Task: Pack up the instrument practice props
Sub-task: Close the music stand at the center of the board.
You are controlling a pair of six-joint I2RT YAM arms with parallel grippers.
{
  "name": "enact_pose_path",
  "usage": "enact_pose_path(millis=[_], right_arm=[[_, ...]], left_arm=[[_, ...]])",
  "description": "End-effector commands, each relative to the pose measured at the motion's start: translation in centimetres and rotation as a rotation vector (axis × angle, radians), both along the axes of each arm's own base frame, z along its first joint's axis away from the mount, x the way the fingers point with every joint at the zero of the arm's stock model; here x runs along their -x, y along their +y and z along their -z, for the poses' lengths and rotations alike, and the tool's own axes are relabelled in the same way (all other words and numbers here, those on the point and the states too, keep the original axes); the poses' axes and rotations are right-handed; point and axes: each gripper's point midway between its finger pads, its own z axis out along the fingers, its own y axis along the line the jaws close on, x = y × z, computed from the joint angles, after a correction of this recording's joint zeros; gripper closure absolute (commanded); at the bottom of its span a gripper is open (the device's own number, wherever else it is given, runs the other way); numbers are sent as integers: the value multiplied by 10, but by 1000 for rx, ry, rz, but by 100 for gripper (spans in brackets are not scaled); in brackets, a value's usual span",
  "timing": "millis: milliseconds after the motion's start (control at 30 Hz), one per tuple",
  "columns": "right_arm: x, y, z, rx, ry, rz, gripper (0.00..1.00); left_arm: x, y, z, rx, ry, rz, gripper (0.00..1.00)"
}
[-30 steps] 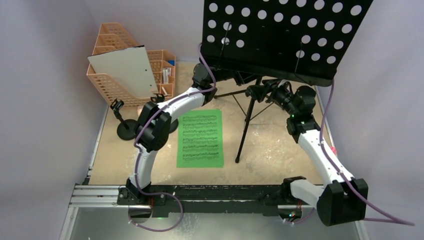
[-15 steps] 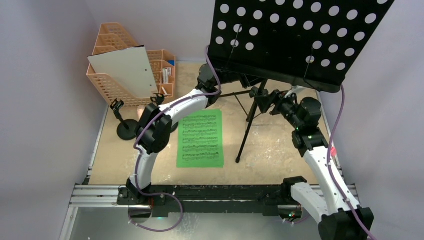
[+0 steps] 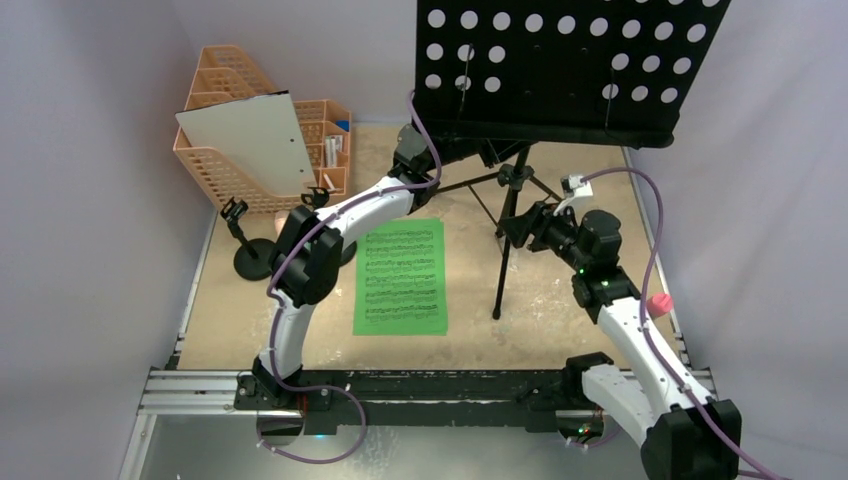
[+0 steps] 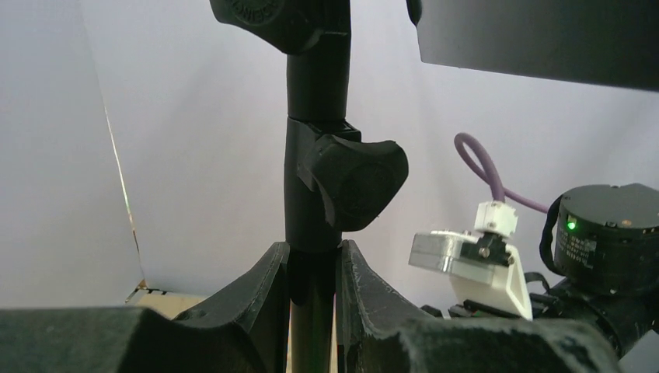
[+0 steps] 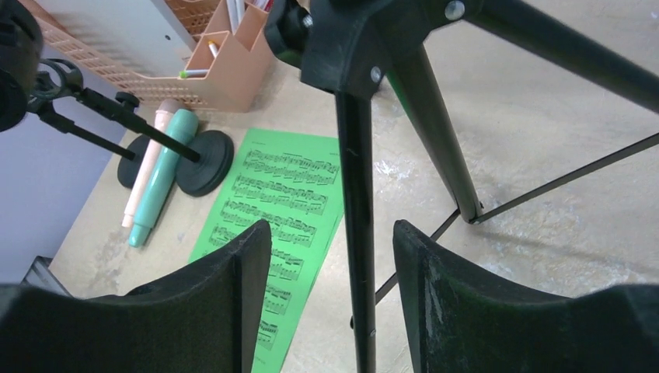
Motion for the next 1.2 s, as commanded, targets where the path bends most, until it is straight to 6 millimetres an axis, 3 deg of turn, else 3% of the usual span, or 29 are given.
enact_pose_path(millis=[0,133,233,400,433,667,833,1167], right_arm=[[-11,0,1,-14,-48,29,41],[-16,5,13,-20,-46,5,48],[-17,10,19,-20,-49,-28,59],[-24,3,10,12,-91,9,97],[-27,1,5,9,-102,29,100],[-43,-20,-41,18,-256,162,100],[-52,-25,-62,26,-326,199,100],[-49,-37,-113,10,-504,262,100]], left_arm=[[-9,17,-28,55,-50,-89,100],[-9,18,-29,58,-43,-95,100],[-7,18,-32,65,-33,-87,100],[0,22,-39,76,-27,-66,100],[0,22,-40,75,-27,-67,100],[6,22,-49,75,-39,-50,100],[16,22,-59,84,-52,-18,100],[30,17,-80,100,-80,5,100]])
